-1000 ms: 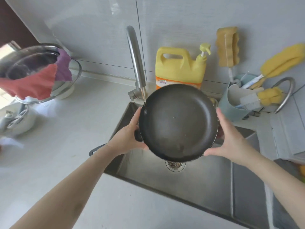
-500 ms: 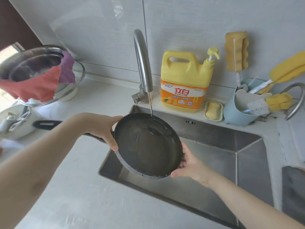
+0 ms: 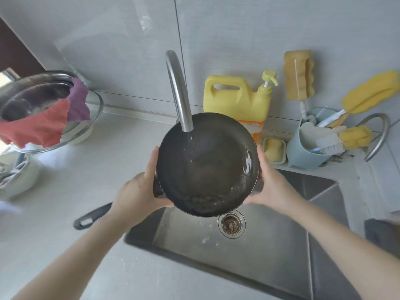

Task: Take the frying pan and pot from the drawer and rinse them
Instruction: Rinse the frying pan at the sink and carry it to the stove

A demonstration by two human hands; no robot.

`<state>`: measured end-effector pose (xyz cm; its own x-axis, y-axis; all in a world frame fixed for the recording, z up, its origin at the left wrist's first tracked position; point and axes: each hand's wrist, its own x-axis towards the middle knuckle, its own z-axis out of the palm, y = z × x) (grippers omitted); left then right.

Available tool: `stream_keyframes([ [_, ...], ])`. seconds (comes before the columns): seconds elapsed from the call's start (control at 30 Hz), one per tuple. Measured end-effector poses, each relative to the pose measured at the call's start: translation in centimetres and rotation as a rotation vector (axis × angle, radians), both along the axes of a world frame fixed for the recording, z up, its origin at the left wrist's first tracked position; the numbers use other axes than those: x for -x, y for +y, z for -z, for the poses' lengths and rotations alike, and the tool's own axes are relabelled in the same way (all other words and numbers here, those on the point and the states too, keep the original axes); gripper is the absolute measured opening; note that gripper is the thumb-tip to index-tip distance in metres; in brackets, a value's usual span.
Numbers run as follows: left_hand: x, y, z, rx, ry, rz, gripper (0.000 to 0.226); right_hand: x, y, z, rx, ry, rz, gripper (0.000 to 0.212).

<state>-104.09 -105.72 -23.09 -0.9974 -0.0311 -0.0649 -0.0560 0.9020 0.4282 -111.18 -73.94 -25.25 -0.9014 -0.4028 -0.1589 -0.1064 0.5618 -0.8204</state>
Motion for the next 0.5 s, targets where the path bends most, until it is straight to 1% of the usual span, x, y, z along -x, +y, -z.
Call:
stream_keyframes([
  [0.1,0.4,1.1,1.9,-0.452,-0.153,0.038,0.132,1.8,2.4,-3.6,-0.288,-0.004,-0.128,0.146],
  [0.13,0.6,1.3,2.3,-0.565,-0.214,0.070,0.129,2.1,3.2,-4.5,-0.335,-0.022,-0.155,0.145],
  [0.2,1.1,1.6,2.5,-0.670,-0.342,0.145,0.122,2.5,4.3,-5.5,-0.343,-0.073,-0.194,0.141],
  [0.27,1.5,1.7,1.9,-0.680,-0.484,0.199,0.114,2.2,5.0,-5.1,-0.299,-0.144,-0.219,0.129],
  [0.37,2.3,1.1,0.2,-0.599,-0.625,0.235,0.108,0.2,5.2,-2.6,-0.121,-0.262,-0.221,0.107],
  [0.43,2.8,0.6,-1.1,-0.462,-0.626,0.254,0.106,-1.9,4.5,-0.2,-0.021,-0.312,-0.147,0.106],
  [0.5,3.2,0.5,-2.2,-0.229,-0.550,0.276,0.110,-3.8,3.3,2.7,0.073,-0.314,-0.071,0.114],
])
